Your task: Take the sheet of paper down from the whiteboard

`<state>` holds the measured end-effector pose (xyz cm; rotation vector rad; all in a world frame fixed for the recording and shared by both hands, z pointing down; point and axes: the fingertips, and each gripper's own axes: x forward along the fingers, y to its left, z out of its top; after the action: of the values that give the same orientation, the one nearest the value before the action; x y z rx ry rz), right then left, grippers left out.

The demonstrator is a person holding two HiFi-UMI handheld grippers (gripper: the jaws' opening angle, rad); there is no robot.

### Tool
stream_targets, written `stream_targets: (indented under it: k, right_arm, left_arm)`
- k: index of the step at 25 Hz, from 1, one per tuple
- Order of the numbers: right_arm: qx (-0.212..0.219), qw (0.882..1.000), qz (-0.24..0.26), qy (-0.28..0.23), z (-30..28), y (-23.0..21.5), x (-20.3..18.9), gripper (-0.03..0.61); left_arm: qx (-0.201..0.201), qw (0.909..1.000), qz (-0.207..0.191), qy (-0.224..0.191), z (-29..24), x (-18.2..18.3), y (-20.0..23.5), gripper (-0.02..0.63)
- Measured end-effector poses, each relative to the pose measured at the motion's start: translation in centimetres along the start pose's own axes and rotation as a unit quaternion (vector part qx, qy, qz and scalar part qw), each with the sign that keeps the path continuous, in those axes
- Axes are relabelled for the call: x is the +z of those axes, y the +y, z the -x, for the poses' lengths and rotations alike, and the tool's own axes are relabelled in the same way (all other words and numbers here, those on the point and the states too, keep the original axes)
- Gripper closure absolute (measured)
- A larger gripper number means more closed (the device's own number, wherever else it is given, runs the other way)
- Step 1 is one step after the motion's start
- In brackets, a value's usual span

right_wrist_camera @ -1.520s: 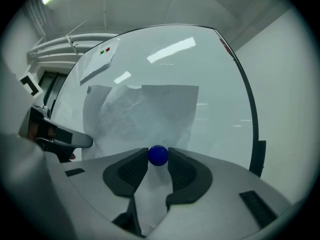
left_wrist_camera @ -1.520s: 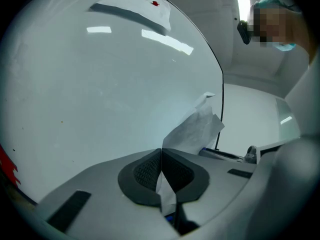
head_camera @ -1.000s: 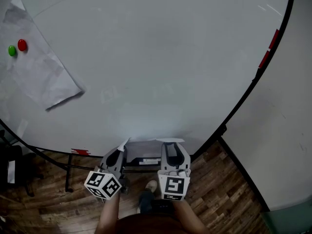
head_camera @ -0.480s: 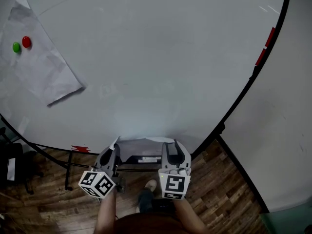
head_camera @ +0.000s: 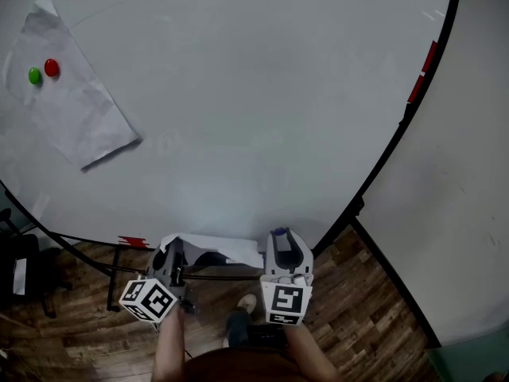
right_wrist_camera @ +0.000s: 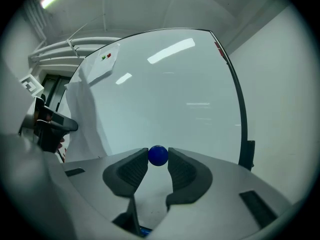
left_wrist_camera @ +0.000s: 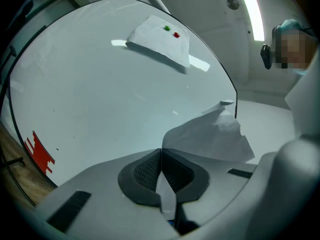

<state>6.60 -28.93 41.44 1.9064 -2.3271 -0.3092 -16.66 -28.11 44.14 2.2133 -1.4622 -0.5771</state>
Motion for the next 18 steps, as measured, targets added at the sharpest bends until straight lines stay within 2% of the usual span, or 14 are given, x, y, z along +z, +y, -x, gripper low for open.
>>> stream_targets:
  k: [18]
  right_arm:
    - [0.005,1.000,0.001,0.001,0.2,0.7,0.3,0.440]
  left_arm:
    - [0.014,0.9998,0.005,-0.011,1.3,1.1,0.8,0.589]
